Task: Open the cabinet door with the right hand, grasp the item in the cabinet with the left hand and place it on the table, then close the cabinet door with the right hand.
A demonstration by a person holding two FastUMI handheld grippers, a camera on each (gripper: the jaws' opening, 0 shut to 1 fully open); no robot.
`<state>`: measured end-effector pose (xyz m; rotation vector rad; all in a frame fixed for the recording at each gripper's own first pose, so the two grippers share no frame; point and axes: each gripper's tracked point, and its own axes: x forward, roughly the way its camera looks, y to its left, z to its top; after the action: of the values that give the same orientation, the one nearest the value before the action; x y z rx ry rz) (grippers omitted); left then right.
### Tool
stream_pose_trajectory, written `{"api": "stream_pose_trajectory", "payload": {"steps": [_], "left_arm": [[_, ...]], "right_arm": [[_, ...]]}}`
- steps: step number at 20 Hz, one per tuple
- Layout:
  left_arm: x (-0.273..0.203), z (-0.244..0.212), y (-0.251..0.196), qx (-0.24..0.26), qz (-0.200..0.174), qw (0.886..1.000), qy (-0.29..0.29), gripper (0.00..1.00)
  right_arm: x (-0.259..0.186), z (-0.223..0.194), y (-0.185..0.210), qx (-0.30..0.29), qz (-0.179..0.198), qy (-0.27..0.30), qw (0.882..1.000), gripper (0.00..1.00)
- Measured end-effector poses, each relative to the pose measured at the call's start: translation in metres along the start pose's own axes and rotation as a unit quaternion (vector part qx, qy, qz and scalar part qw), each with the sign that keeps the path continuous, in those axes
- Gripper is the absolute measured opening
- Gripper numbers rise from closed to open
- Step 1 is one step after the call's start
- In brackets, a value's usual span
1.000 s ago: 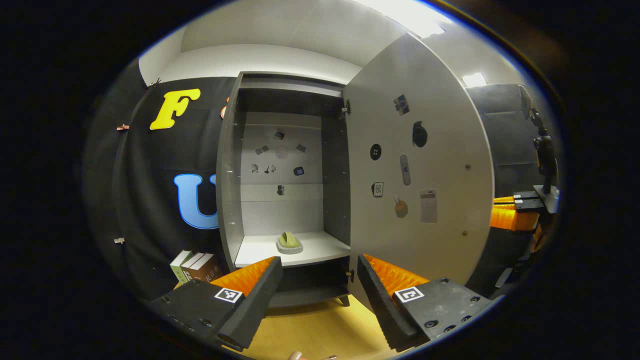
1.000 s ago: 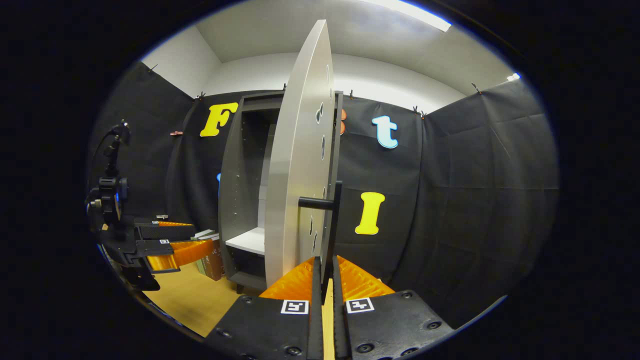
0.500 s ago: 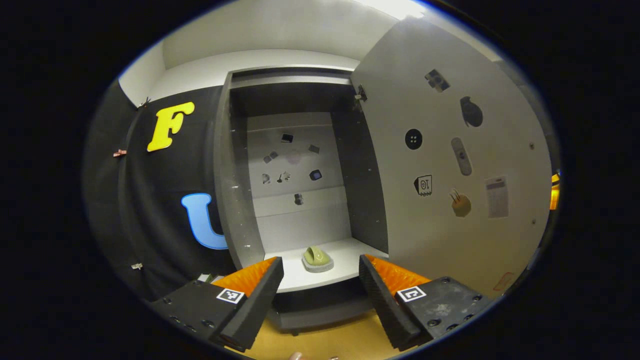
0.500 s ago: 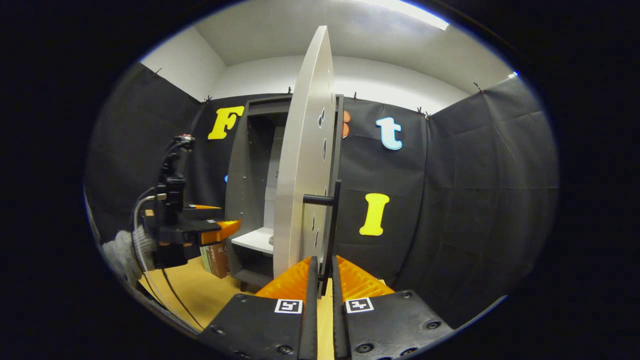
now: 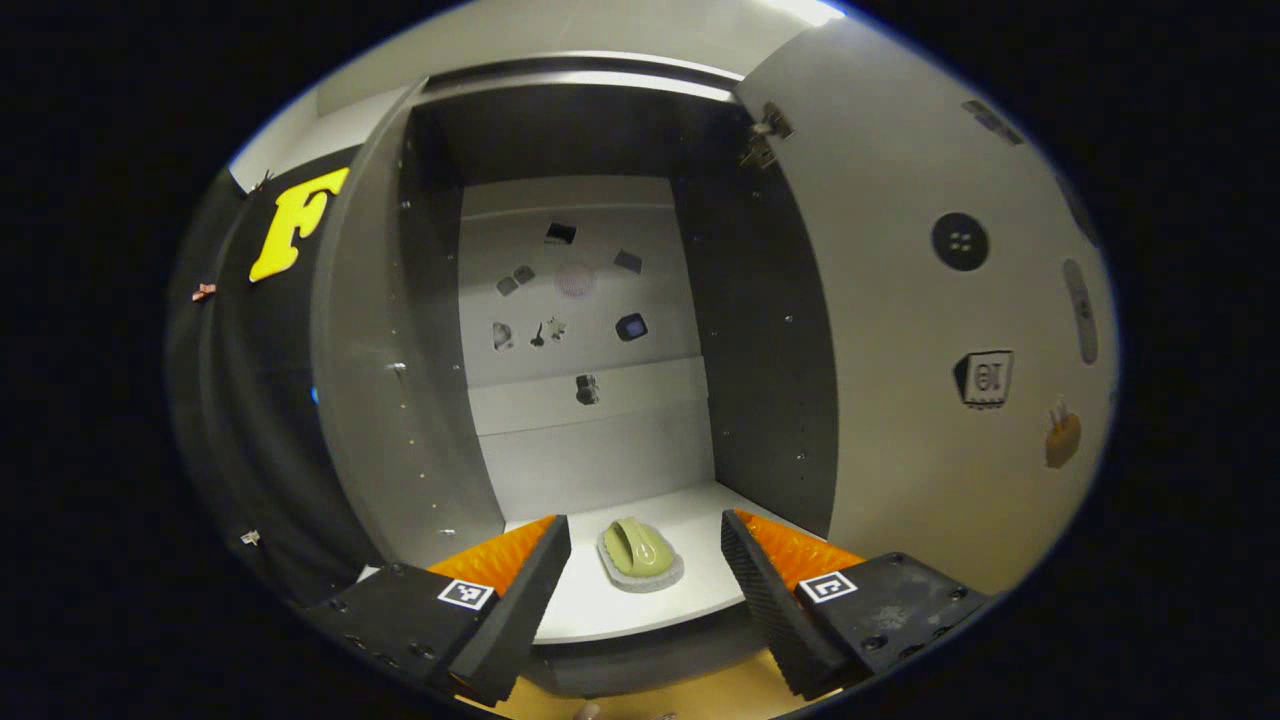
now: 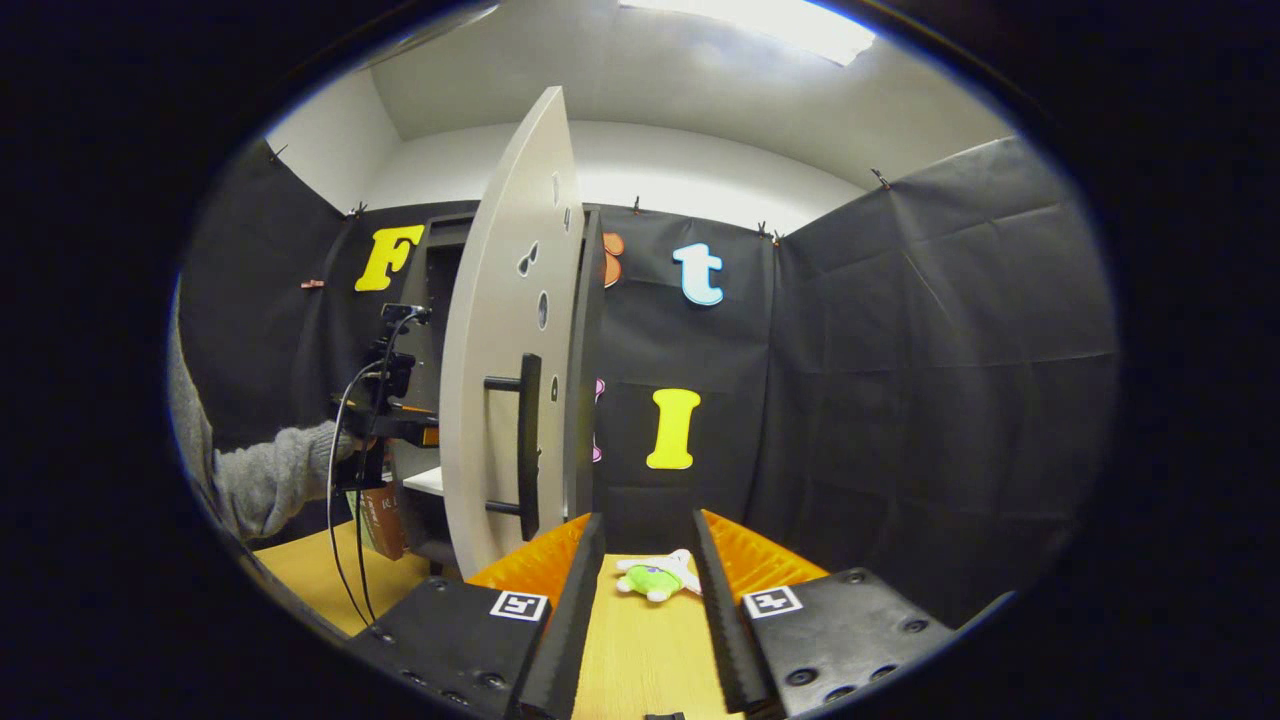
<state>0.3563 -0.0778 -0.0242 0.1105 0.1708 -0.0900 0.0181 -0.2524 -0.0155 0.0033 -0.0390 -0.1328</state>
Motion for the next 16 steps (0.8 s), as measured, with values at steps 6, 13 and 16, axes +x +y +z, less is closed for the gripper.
{"api": "stream_pose_trajectory", "payload": {"steps": [6, 13, 16], "left_arm": [[0.077, -0.021, 0.011, -0.032, -0.020, 0.996, 0.075, 0.95], [0.136, -0.044, 0.017, -0.022, 0.000, 0.986, 0.163, 0.88], [0.147, -0.053, 0.015, -0.046, 0.009, 0.980, 0.193, 0.83]], "right_arm": [[0.012, -0.023, -0.037, -0.017, -0.046, 0.027, 0.998, 0.97], [0.036, -0.041, -0.061, -0.018, -0.069, 0.046, 0.996, 0.97], [0.041, -0.047, -0.069, -0.018, -0.074, 0.051, 0.996, 0.97]]}}
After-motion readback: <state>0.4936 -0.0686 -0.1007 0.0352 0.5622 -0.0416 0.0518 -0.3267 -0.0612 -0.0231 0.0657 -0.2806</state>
